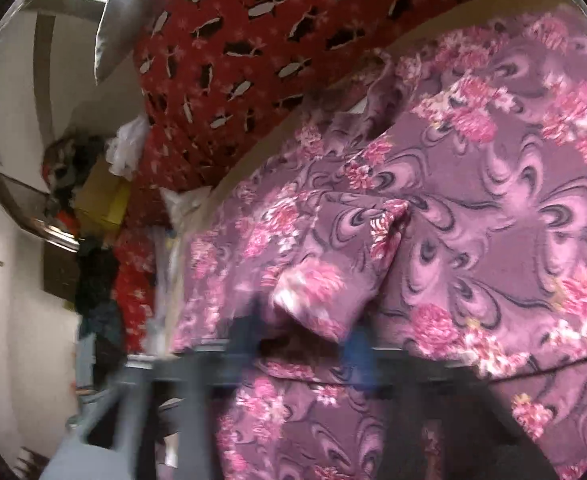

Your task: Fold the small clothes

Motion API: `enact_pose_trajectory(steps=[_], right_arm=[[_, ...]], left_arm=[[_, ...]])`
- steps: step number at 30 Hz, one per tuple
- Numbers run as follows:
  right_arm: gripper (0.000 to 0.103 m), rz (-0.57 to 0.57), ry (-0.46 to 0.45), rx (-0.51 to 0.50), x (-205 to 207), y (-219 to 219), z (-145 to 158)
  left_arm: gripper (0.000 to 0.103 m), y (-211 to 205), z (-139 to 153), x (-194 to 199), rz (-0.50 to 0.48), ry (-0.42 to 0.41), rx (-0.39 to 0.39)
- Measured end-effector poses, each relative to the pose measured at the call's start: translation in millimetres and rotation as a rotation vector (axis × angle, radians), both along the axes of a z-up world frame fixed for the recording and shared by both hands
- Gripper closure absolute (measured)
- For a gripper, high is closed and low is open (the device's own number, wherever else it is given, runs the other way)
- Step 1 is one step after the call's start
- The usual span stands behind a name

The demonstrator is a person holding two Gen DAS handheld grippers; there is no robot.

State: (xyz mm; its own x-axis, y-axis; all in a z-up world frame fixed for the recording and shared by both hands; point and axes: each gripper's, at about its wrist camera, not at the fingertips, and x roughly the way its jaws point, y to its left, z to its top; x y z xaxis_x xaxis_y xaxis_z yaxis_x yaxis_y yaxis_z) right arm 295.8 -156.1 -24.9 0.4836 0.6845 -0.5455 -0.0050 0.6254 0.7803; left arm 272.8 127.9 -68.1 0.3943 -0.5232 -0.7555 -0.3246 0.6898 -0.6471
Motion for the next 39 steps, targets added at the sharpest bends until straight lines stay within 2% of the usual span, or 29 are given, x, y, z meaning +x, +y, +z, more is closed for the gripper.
enact_pose_trajectory(steps=[4,9,12,15,17,18,20,21,23,24,26,28,29,30,32,34,36,38,39], right_arm=[[0.09,0.003,-0.137,-0.074,-12.7,-21.1,28.6],[0.09,-0.031,-0.223,-0.201,-21.4,-64.5,52.0],[0.09,-0.098,-0.21,-0.256,-24.7,-100.8,45.5],[0.09,-0.146,-0.119,-0.274,-25.3,-131.6,19.0],[0.086,-0.153,-0.069,-0.225,-26.8,-143.2,3.9],[0.079,-0.172,-0.053,-0.192,-29.7,-149.0,-0.4],[0.074,-0.208,-0.066,-0.087,-36.5,-160.8,-3.6],[0.065,-0.232,-0.074,-0.038,-38.0,-165.7,-5.0],[0.052,-0.276,-0.077,0.055,-34.8,-173.8,-10.1],[0.051,-0.287,-0.062,0.086,-30.2,-174.4,-14.3],[0.051,-0.284,-0.033,0.128,-17.8,-170.3,-21.0],[0.057,-0.288,0.011,0.084,-6.3,-164.3,-24.4],[0.083,-0.27,-0.006,0.051,-1.6,-161.0,-19.6],[0.099,-0.247,-0.055,0.01,0.6,-158.7,-8.5],[0.1,-0.249,-0.18,-0.059,-6.4,-159.0,14.6],[0.1,-0.264,-0.235,-0.137,-10.9,-162.5,24.2],[0.1,-0.271,-0.195,-0.247,-7.0,-168.6,13.7],[0.1,-0.245,-0.06,-0.348,2.4,-174.9,-16.6],[0.101,-0.231,-0.053,-0.333,-0.6,-178.3,-24.8]], left_arm=[[0.068,2.2,3.6,-1.1,0.011,-0.009,-0.003],[0.068,-1.5,1.9,0.2,0.013,0.004,0.001],[0.068,-8.5,-3.3,2.9,0.013,0.023,0.003],[0.068,-13.5,-4.3,5.0,0.018,0.033,0.008],[0.068,-14.6,-0.9,5.1,0.016,0.029,-0.002],[0.068,-14.3,2.0,4.8,0.015,0.023,-0.017],[0.068,-14.6,9.8,3.2,0.015,0.001,-0.049],[0.068,-15.1,13.4,2.5,0.011,-0.015,-0.058],[0.055,-19.5,19.9,4.7,0.005,-0.039,-0.045],[0.048,-20.5,22.3,6.0,0.009,-0.043,-0.032],[0.047,-24.5,24.1,12.7,0.01,-0.045,-0.003],[0.047,-25.2,20.3,20.2,0.012,-0.02,0.031],[0.048,-25.2,18.2,24.5,0.016,-0.007,0.051],[0.049,-24.9,15.9,27.1,0.018,0.009,0.071],[0.053,-24.4,10.7,30.8,0.014,0.028,0.118],[0.061,-26.2,5.4,34.8,0.013,0.045,0.179],[0.062,-25.9,-3.7,37.7,0.011,0.065,0.197],[0.062,-25.0,-1.1,36.5,0.015,0.061,0.196],[0.062,-24.5,1.6,34.7,0.01,0.059,0.199]])
